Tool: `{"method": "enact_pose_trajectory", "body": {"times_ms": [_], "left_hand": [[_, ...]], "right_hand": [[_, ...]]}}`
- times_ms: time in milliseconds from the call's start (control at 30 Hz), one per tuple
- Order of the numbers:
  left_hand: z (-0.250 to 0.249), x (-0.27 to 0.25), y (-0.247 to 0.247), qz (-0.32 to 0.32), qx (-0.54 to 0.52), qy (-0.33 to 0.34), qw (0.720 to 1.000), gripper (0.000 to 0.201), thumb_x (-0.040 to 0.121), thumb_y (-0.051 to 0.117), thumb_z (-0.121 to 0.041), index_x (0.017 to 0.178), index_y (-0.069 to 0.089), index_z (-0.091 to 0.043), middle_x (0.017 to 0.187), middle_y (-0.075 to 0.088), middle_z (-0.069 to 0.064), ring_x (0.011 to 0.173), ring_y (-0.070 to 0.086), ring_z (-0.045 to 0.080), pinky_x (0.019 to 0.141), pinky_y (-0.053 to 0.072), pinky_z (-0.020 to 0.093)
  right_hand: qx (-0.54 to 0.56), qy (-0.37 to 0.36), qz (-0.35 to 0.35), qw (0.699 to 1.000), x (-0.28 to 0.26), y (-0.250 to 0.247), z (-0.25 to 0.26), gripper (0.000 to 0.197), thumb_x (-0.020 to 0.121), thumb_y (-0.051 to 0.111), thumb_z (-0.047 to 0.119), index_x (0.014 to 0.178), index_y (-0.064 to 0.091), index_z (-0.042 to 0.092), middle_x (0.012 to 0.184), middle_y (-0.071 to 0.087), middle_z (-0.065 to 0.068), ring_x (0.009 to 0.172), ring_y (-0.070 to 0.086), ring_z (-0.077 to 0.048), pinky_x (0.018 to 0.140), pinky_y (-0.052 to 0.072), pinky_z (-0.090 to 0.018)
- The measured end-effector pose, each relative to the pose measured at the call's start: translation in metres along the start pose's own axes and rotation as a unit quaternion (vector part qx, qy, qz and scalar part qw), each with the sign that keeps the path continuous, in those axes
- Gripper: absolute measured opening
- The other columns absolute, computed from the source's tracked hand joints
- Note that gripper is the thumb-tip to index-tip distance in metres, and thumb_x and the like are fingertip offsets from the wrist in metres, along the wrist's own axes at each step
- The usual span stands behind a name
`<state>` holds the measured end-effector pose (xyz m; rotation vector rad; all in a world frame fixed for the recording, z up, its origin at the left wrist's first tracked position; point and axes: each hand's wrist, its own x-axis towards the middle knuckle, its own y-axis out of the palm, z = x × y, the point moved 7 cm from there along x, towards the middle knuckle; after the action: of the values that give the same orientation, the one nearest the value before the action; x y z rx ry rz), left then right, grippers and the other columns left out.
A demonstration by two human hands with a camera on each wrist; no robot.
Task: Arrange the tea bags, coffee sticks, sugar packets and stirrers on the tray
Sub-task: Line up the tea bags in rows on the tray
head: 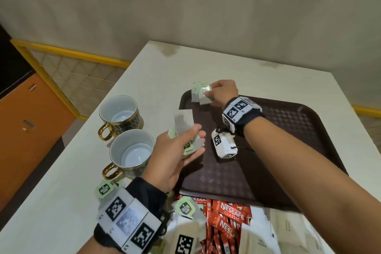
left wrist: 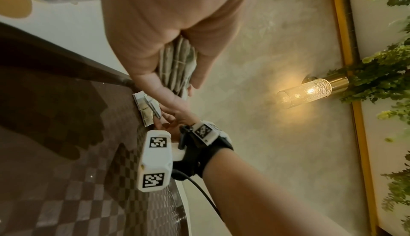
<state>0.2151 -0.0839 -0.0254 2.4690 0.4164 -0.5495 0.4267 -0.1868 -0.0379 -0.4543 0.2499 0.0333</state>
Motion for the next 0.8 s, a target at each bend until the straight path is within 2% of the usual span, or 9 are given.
{"method": "enact_pose_trajectory", "body": {"times_ms": [100,167,267,333,367,467,533,667,800], "left_hand": [[0.001,0.0,0.001,0.005,-0.001,-0.002,1.0,0.024,0.089,0.068,-0.016,0.111,0.068,-0.006,0.091,0.077,0.008,0.085,0.072,0.013,0.069,0.06,0.025],[0.002,0.001,0.002,0.005,0.005,-0.002,1.0,0.025,0.089,0.068,-0.016,0.111,0.067,-0.006,0.092,0.077,0.008,0.084,0.072,0.013,0.068,0.06,0.025],[0.003,0.003,0.003,0.005,0.01,-0.007,1.0,0.025,0.088,0.069,-0.017,0.111,0.067,-0.007,0.092,0.077,0.008,0.082,0.072,0.012,0.066,0.059,0.024],[0.005,0.003,0.004,0.006,0.01,-0.011,1.0,0.026,0.088,0.069,-0.018,0.111,0.067,-0.008,0.092,0.077,0.008,0.083,0.073,0.012,0.065,0.059,0.024],[0.006,0.003,0.004,0.008,0.01,-0.013,1.0,0.026,0.088,0.069,-0.018,0.112,0.067,-0.008,0.092,0.077,0.007,0.084,0.073,0.013,0.066,0.058,0.024],[0.007,0.004,0.003,0.01,0.012,-0.015,1.0,0.025,0.088,0.069,-0.018,0.111,0.067,-0.009,0.092,0.077,0.007,0.086,0.073,0.014,0.067,0.059,0.024],[0.007,0.005,0.003,0.01,0.011,-0.017,1.0,0.025,0.088,0.069,-0.018,0.111,0.068,-0.008,0.093,0.077,0.008,0.087,0.073,0.015,0.067,0.059,0.025],[0.007,0.006,0.003,0.018,0.013,-0.026,0.999,0.025,0.088,0.068,-0.018,0.111,0.068,-0.008,0.095,0.076,0.009,0.09,0.073,0.018,0.069,0.06,0.026],[0.007,0.006,0.003,0.023,0.014,-0.032,0.999,0.025,0.088,0.068,-0.019,0.111,0.068,-0.007,0.095,0.076,0.009,0.092,0.073,0.019,0.07,0.06,0.027]], "right_hand": [[-0.028,0.002,-0.019,0.999,0.005,0.007,0.001,0.015,0.078,0.077,0.004,0.088,0.068,0.011,0.101,0.068,-0.013,0.09,0.067,-0.029,0.07,0.061,-0.042],[-0.058,-0.008,-0.021,0.998,0.007,0.009,0.001,0.014,0.079,0.076,0.003,0.084,0.067,0.011,0.098,0.067,-0.013,0.082,0.066,-0.028,0.064,0.061,-0.041],[-0.085,-0.034,-0.031,0.995,0.01,0.009,0.002,0.015,0.076,0.078,0.003,0.079,0.065,0.01,0.092,0.068,-0.012,0.083,0.068,-0.029,0.069,0.061,-0.044],[-0.079,-0.042,-0.02,0.996,0.012,0.007,0.001,0.017,0.074,0.08,0.004,0.077,0.064,0.009,0.084,0.067,-0.009,0.082,0.067,-0.026,0.075,0.059,-0.04],[-0.069,-0.038,-0.01,0.997,0.012,0.005,0.0,0.019,0.074,0.081,0.006,0.075,0.063,0.009,0.082,0.066,-0.008,0.079,0.064,-0.023,0.074,0.057,-0.036],[-0.022,-0.018,0.018,0.999,0.014,-0.005,-0.005,0.025,0.07,0.085,0.01,0.067,0.06,0.012,0.08,0.068,-0.01,0.069,0.059,-0.02,0.055,0.046,-0.028],[-0.007,-0.009,0.033,0.999,0.015,-0.013,-0.007,0.026,0.071,0.084,0.007,0.065,0.059,0.012,0.079,0.068,-0.013,0.064,0.059,-0.02,0.052,0.045,-0.024],[-0.006,0.004,0.062,0.998,0.016,-0.019,-0.012,0.029,0.073,0.079,-0.006,0.065,0.055,0.009,0.076,0.062,-0.011,0.073,0.064,-0.023,0.06,0.057,-0.026],[-0.107,-0.023,0.035,0.993,0.018,-0.018,-0.01,0.027,0.072,0.078,-0.008,0.07,0.056,0.007,0.076,0.061,-0.011,0.065,0.064,-0.024,0.069,0.061,-0.038]]}}
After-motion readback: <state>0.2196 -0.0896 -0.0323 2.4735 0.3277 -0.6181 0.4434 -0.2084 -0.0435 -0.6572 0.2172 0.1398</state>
